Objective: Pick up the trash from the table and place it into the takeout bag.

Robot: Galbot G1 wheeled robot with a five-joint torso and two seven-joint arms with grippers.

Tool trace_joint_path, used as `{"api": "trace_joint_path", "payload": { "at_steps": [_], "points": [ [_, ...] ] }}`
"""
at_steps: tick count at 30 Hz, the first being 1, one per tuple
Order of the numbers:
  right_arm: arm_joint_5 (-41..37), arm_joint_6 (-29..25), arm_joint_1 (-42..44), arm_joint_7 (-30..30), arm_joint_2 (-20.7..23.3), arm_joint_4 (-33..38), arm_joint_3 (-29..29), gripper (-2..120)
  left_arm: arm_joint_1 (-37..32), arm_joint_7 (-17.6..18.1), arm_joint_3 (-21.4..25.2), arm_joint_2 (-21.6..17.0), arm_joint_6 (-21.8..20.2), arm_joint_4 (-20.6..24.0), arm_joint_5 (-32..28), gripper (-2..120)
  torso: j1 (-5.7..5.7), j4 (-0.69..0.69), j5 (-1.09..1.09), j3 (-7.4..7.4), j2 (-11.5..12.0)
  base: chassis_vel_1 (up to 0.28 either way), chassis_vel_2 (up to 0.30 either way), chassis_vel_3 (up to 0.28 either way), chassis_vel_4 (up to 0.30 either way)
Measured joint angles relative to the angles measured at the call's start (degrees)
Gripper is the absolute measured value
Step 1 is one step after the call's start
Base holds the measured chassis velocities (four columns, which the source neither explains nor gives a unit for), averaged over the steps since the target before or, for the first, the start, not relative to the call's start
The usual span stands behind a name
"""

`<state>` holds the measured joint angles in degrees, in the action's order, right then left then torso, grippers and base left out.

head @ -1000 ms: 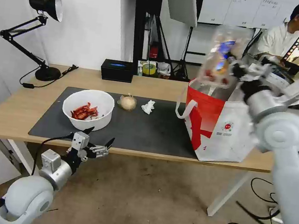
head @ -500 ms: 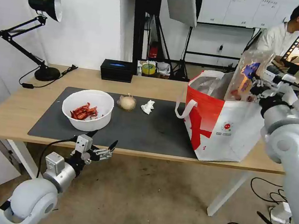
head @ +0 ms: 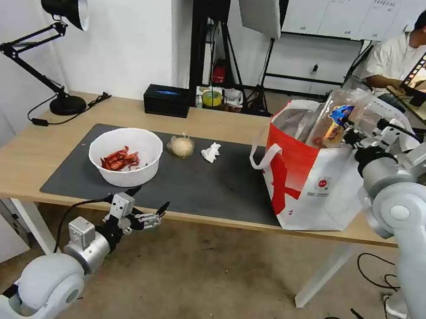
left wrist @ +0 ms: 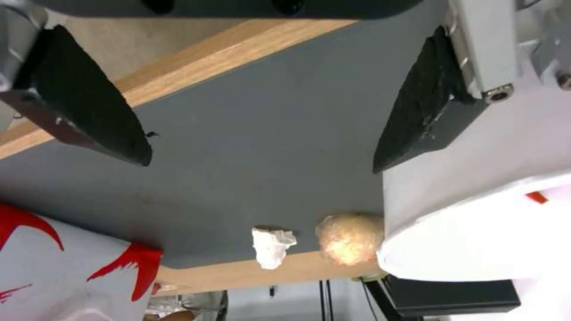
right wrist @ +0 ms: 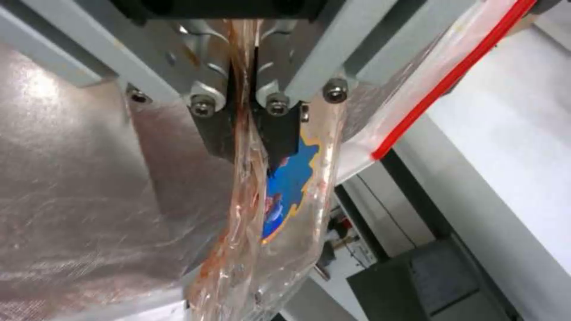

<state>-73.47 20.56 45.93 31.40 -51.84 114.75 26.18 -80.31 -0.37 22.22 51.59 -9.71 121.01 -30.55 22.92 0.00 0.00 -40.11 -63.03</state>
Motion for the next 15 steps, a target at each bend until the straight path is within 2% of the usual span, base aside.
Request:
{"api": "trace_joint_path", "payload": {
  "at_steps": [6,7,10,11,13,15],
  "points": [
    [-0.1,0.0,0.4,0.0,0.4,0.3,0.4,29,0.7,0.1,-0.6,-0.3,0.0,-0.2,-0.1,100,0.00,0.00,0.00,0.00,0.0,0.000,0.000,0.000,0.000],
    [-0.1,0.0,0.4,0.0,0.4,0.3,0.4,29,0.7,0.1,-0.6,-0.3,0.0,-0.2,-0.1,100,0.00,0.00,0.00,0.00,0.0,0.000,0.000,0.000,0.000],
    [-0.1,0.0,0.6,-0.1,0.4,0.5,0.5,42,1.0,0.1,-0.9,-0.3,0.0,-0.4,-0.2,100,0.00,0.00,0.00,0.00,0.0,0.000,0.000,0.000,0.000],
    [-0.1,0.0,0.6,-0.1,0.4,0.5,0.5,42,1.0,0.1,-0.9,-0.3,0.0,-0.4,-0.2,100,0.00,0.00,0.00,0.00,0.0,0.000,0.000,0.000,0.000],
    [-0.1,0.0,0.8,-0.4,0.4,0.7,0.5,53,1.5,0.1,-1.0,-0.4,0.0,-0.5,-0.2,100,0.00,0.00,0.00,0.00,0.0,0.000,0.000,0.000,0.000],
    [0.0,0.1,0.8,-0.6,0.5,0.8,0.5,57,1.6,0.1,-1.0,-0.4,0.0,-0.5,-0.3,100,0.00,0.00,0.00,0.00,0.0,0.000,0.000,0.000,0.000]
  ]
}}
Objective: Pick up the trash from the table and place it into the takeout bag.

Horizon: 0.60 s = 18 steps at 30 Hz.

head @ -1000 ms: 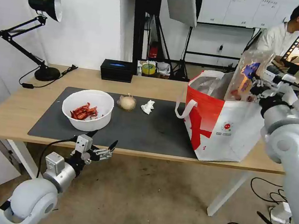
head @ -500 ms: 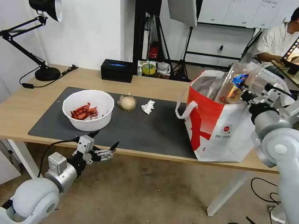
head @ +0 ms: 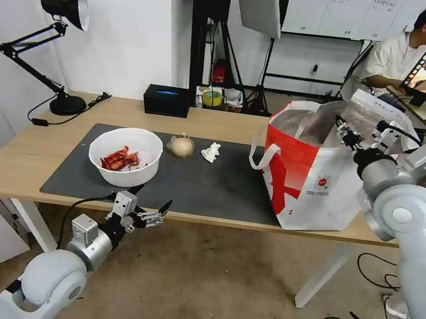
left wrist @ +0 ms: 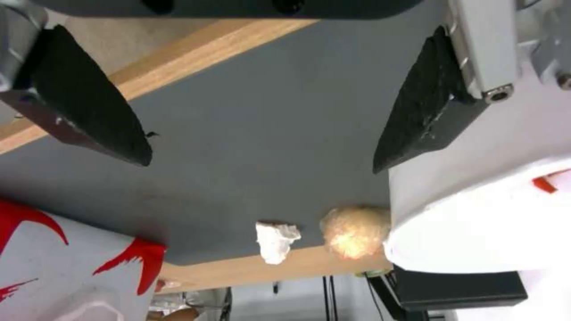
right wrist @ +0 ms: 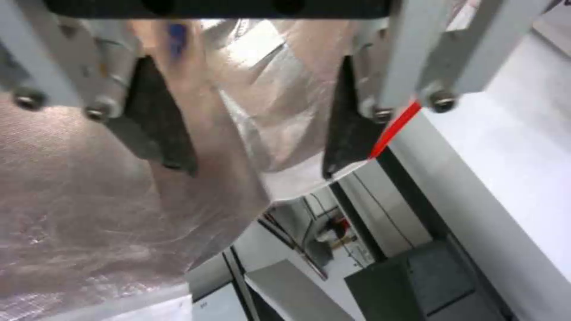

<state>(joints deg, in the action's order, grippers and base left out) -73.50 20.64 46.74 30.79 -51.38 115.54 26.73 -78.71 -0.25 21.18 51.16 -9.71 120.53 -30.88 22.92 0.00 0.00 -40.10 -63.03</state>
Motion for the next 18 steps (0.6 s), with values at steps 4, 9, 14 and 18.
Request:
{"api": "trace_joint_path", "payload": {
  "at_steps": [4,9,14,18],
  "points": [
    [0.2,0.0,0.0,-2.5,0.5,0.6,-0.1,74,0.0,0.0,0.6,-0.3,0.0,0.2,-0.5,100,0.00,0.00,0.00,0.00,0.0,0.000,0.000,0.000,0.000],
    [0.5,-0.6,-0.5,-8.0,1.5,1.1,-0.7,91,-0.2,0.1,1.3,-0.3,0.0,0.3,-0.8,100,0.00,0.00,-0.01,0.00,0.0,0.000,0.000,0.000,0.000],
    [3.4,-2.3,-0.9,-19.4,4.4,3.0,-2.4,100,-0.8,0.1,2.4,0.3,0.1,0.1,-0.7,100,0.00,-0.01,0.00,0.00,0.0,0.000,0.000,0.000,0.000],
    [6.9,-2.6,-0.4,-25.6,6.8,5.4,-3.5,100,-1.2,0.1,3.3,0.5,0.4,0.1,-0.7,100,0.00,-0.01,0.00,0.00,0.0,0.000,0.000,0.000,0.000]
  ]
}}
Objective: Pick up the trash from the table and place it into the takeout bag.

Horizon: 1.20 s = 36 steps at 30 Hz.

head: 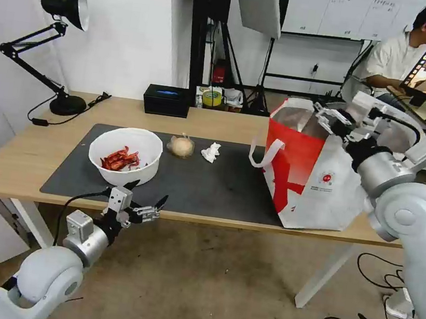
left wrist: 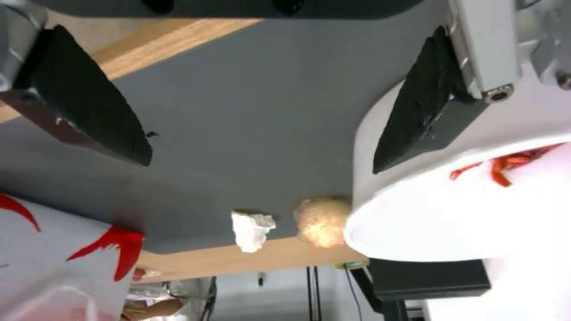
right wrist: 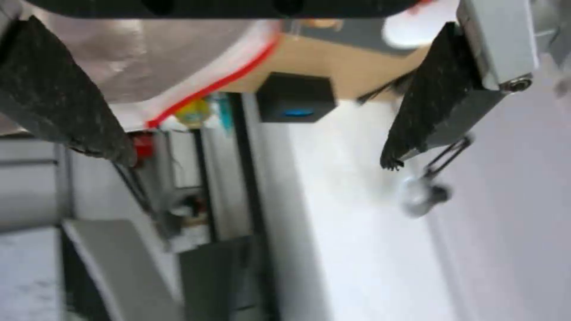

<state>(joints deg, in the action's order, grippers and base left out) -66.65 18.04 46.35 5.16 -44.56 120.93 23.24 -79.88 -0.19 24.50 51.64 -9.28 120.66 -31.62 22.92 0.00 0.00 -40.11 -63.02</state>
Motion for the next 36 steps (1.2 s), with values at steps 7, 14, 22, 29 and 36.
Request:
{"api": "trace_joint_path", "payload": {
  "at_steps": [7,14,22,29,36],
  "points": [
    [5.9,-0.3,4.9,-7.4,3.0,3.8,-0.1,100,-0.9,-0.2,2.0,0.2,1.2,-0.1,0.0,100,0.00,0.00,0.00,0.00,0.0,0.000,0.000,0.000,0.000],
    [9.7,-2.1,13.0,-10.3,3.3,6.4,1.0,100,-2.0,-0.3,3.5,0.6,1.5,-0.1,0.2,100,-0.01,0.00,0.00,0.00,0.0,0.000,0.000,0.000,0.000],
    [17.4,-6.8,24.5,-9.5,0.6,7.2,0.6,100,-4.7,-0.9,6.1,1.4,2.4,0.6,0.5,100,-0.01,0.00,-0.01,0.00,0.0,0.000,0.000,0.000,0.000],
    [22.0,-12.6,31.4,-6.1,-2.1,5.0,0.3,100,-6.1,-1.4,7.0,1.8,3.3,-0.3,0.6,100,0.00,0.00,0.00,0.00,0.0,0.000,0.000,0.000,0.000],
    [26.1,-15.7,37.2,-4.2,-5.6,3.3,-0.9,100,-7.6,-1.4,7.4,2.8,3.7,-1.2,1.2,100,-0.01,0.01,-0.01,0.00,0.0,0.000,0.000,0.000,0.000]
  ]
}}
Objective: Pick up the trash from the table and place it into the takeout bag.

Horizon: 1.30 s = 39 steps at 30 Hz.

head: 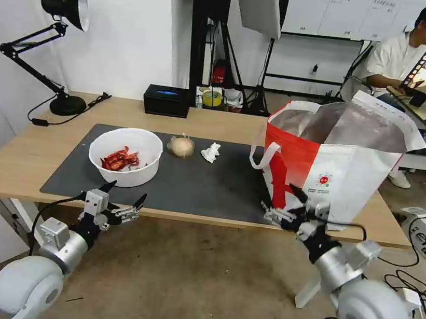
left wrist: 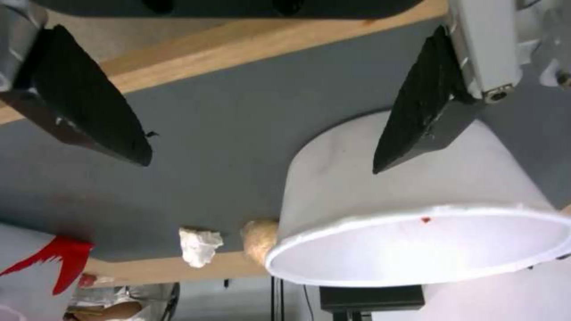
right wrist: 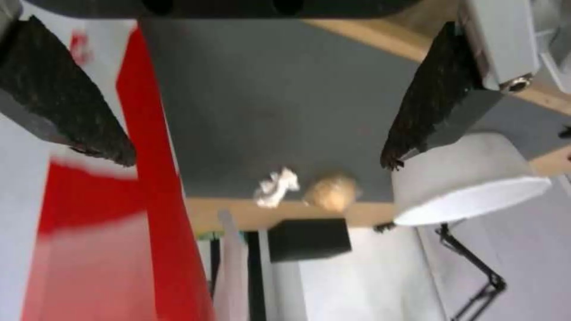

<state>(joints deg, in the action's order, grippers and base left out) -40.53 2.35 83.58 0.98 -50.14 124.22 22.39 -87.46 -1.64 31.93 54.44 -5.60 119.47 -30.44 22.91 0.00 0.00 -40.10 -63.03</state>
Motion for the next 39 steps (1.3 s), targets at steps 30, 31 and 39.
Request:
{"api": "trace_joint_path", "payload": {
  "at_steps": [30,31,39],
  "points": [
    [4.0,-0.9,7.1,6.9,-4.1,0.6,-2.7,100,-5.6,0.8,1.2,4.2,1.5,-0.1,4.3,100,0.00,0.00,0.00,0.00,0.0,0.000,0.000,0.000,0.000],
    [4.0,-0.9,7.1,7.0,-4.2,0.6,-2.8,100,-5.7,0.8,1.2,4.3,1.6,-0.1,4.4,100,0.00,0.00,0.00,0.00,0.0,0.000,0.000,0.000,0.000],
    [4.0,-0.9,6.7,7.1,-4.1,0.6,-2.8,100,-5.9,0.6,1.2,4.5,1.7,0.0,4.6,100,0.01,0.00,0.00,-0.01,0.0,0.000,0.000,0.000,0.000]
  ]
}}
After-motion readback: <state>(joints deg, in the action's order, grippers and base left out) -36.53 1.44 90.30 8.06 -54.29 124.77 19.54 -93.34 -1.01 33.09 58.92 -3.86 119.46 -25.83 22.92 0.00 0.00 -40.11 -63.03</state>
